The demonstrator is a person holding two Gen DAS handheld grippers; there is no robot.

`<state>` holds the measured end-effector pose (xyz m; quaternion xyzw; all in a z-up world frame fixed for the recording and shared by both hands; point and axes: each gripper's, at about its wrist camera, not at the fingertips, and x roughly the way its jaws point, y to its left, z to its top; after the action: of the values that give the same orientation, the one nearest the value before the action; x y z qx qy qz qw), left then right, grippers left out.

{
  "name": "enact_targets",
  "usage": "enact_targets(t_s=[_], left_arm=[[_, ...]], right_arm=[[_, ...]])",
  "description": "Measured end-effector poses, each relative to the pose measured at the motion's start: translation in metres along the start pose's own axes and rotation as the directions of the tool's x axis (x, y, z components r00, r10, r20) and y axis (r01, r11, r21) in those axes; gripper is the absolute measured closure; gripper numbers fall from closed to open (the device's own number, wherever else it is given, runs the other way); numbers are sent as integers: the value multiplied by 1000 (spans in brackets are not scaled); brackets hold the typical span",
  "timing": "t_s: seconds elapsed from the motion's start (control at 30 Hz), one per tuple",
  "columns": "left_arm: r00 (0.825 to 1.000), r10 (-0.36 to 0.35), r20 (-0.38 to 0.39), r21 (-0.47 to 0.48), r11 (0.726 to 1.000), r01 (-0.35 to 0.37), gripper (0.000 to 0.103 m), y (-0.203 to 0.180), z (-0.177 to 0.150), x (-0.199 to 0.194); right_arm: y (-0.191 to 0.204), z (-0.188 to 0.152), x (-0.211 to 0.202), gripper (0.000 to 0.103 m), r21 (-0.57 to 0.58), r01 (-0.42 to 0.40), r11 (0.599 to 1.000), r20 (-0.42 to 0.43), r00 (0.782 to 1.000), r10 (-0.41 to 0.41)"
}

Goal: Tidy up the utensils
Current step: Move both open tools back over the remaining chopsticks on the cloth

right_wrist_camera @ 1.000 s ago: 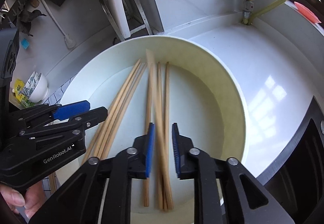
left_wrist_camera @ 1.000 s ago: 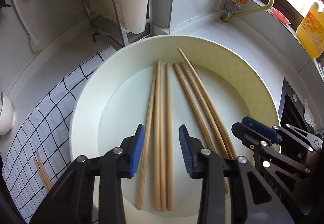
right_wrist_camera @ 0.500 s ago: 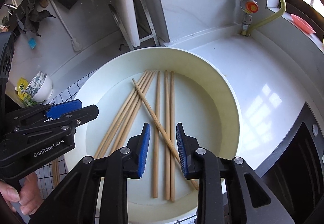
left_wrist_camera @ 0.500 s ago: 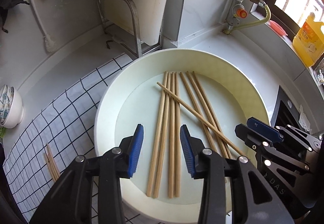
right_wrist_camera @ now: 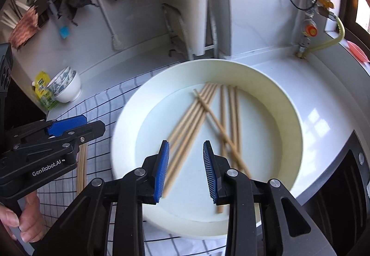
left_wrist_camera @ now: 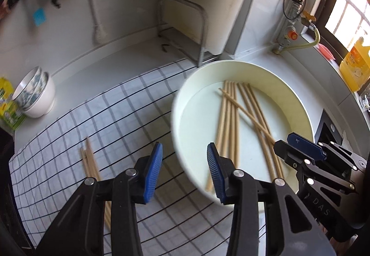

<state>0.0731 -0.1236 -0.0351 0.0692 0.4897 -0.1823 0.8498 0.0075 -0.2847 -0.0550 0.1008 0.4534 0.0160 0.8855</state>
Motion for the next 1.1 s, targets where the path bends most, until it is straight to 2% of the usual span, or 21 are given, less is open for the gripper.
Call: enact_targets(t_s=[0.27,0.63,0.87,0.97,1.1], left_arm=[[998,63,-1,-109,992,-63,62,69,-35,-24],[990,136,-44,-265,954,-143,58,162,-89,-36],[985,152,-82,-308,936,-170,55,195,-119,-31],[984,149,-100,-314,933,-173,55,203,-130,-25],[984,134,-118,-314,935,-164,53,209,-141,-16]], right_arm=[[66,-8,5,74,-92,-60,994,-22,998,59],[149,-31,26,72,-204,-142,969,-100,987,124],[181,-50,49,72,-229,-166,959,-147,980,135],[190,-57,60,67,-235,-172,957,-156,978,137],[198,-69,78,68,-244,-168,955,-178,976,126]])
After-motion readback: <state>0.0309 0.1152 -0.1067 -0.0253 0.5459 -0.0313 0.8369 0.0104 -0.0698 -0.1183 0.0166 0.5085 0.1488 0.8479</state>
